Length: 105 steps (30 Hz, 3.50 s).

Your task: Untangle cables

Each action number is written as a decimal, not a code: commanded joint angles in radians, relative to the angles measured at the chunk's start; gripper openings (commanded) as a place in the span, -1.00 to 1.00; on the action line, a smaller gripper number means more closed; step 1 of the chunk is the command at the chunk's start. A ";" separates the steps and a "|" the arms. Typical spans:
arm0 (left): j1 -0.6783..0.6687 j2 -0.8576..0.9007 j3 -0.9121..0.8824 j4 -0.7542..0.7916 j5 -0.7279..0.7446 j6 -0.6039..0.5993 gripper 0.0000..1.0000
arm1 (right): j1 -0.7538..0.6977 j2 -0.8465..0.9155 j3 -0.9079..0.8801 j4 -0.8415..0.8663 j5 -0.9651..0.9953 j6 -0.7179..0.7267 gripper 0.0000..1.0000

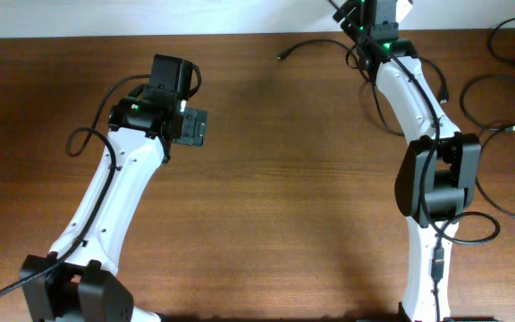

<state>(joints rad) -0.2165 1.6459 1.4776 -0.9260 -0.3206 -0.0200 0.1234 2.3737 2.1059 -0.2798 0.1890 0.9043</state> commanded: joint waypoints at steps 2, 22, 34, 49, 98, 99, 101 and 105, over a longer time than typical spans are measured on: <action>0.005 0.002 0.019 0.000 0.012 -0.003 0.98 | 0.003 0.104 0.010 0.015 0.042 0.446 0.97; 0.005 0.002 0.019 -0.008 0.012 -0.002 0.98 | 0.036 0.222 0.106 0.185 -0.043 0.360 0.98; 0.005 0.002 0.019 -0.004 0.023 -0.003 0.98 | -0.047 0.282 0.169 0.069 0.046 -0.445 0.97; 0.005 0.002 0.019 -0.004 0.029 -0.002 0.98 | -0.061 0.332 0.164 -0.114 -0.216 -1.338 0.97; 0.005 0.028 0.018 0.086 0.094 -0.003 0.98 | -0.037 0.038 0.101 -0.693 -0.071 -0.481 -0.92; 0.005 0.028 0.018 0.091 0.101 -0.003 0.98 | -0.038 0.053 0.063 -0.649 -0.073 -0.481 -0.92; 0.005 0.028 0.018 0.097 0.101 -0.003 0.98 | -0.036 0.069 -0.032 -0.539 -0.078 -0.489 -0.92; 0.005 0.028 0.018 0.096 0.101 -0.003 0.98 | -0.024 0.069 -0.104 -0.387 -0.100 -0.561 -0.92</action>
<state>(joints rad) -0.2165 1.6691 1.4776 -0.8318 -0.2344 -0.0200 0.0845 2.4477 2.0106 -0.7136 0.1024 0.3862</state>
